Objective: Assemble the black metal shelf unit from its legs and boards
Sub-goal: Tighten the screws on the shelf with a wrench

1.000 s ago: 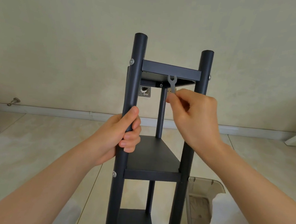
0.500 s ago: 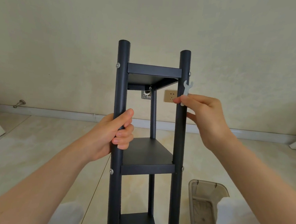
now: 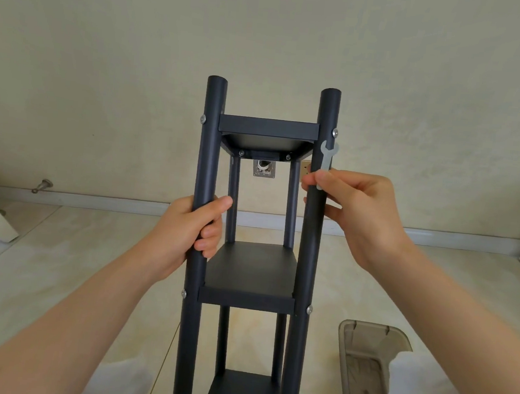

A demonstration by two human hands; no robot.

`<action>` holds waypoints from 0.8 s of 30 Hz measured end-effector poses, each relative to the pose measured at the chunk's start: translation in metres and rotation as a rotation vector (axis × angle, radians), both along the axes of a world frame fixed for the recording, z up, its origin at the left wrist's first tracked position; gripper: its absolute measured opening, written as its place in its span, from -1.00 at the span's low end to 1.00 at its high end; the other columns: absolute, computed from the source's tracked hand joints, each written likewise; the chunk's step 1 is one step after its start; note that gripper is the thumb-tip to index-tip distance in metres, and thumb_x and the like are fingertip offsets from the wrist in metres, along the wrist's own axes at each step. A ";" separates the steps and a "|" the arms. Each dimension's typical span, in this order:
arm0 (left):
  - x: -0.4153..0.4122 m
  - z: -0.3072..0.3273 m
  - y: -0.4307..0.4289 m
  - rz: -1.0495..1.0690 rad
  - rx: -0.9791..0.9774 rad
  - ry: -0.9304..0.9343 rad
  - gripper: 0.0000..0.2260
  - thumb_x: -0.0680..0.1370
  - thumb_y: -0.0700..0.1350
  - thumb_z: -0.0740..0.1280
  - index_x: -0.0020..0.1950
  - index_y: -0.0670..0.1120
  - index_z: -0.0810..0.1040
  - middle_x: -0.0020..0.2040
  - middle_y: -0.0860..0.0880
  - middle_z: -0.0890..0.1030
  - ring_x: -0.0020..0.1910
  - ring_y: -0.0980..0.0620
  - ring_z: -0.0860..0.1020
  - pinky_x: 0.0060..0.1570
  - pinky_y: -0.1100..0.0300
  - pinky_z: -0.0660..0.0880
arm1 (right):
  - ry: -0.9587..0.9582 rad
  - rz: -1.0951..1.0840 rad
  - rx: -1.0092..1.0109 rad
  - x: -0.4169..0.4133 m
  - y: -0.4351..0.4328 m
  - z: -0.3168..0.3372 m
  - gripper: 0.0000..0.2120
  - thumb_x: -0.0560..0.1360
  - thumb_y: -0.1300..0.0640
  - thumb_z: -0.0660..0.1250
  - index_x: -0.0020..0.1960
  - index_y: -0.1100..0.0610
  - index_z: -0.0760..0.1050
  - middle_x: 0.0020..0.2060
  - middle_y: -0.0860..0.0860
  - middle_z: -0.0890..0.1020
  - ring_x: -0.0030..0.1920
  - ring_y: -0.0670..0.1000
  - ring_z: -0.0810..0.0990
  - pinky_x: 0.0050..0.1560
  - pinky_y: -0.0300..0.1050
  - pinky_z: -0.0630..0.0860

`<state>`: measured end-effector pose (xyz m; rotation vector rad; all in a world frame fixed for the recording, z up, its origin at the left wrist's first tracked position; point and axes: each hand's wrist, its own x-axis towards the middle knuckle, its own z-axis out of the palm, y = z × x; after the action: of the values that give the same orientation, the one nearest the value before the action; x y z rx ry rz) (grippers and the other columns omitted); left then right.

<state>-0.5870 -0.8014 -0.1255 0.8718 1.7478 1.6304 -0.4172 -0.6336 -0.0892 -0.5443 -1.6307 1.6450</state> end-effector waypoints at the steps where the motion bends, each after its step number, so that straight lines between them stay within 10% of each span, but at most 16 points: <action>1: -0.002 -0.001 0.000 0.019 0.001 0.017 -0.59 0.53 0.11 0.39 -0.43 -0.02 0.35 -0.49 -0.01 0.29 -0.56 0.06 0.28 -0.50 0.24 0.37 | 0.003 0.004 0.018 0.000 -0.001 0.000 -0.79 0.55 0.24 0.36 -0.21 0.13 0.71 -0.16 0.10 0.72 0.01 0.19 0.65 0.12 0.17 0.60; 16: -0.013 -0.013 0.009 0.223 0.000 0.240 -0.65 0.67 0.04 0.25 -0.22 -0.15 0.37 -0.46 -0.01 0.42 -0.49 0.03 0.41 -0.38 0.23 0.50 | 0.111 0.138 0.192 0.002 -0.012 0.007 -0.77 0.54 0.23 0.37 -0.18 -0.01 0.73 -0.13 -0.06 0.74 0.17 -0.31 0.56 0.11 -0.13 0.61; 24: -0.020 -0.013 0.011 0.432 -0.198 0.487 -0.86 0.67 0.02 0.23 0.03 -0.04 0.43 -0.21 -0.06 0.58 -0.24 0.03 0.60 -0.30 0.30 0.43 | 0.103 0.275 0.274 -0.002 -0.019 0.012 -0.84 0.53 0.23 0.37 -0.08 0.07 0.72 -0.02 -0.07 0.73 0.19 -0.07 0.62 0.30 0.00 0.51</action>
<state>-0.6068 -0.7908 -0.1382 0.8896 2.5341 1.5412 -0.4197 -0.6524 -0.0768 -0.0984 -1.8767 1.5732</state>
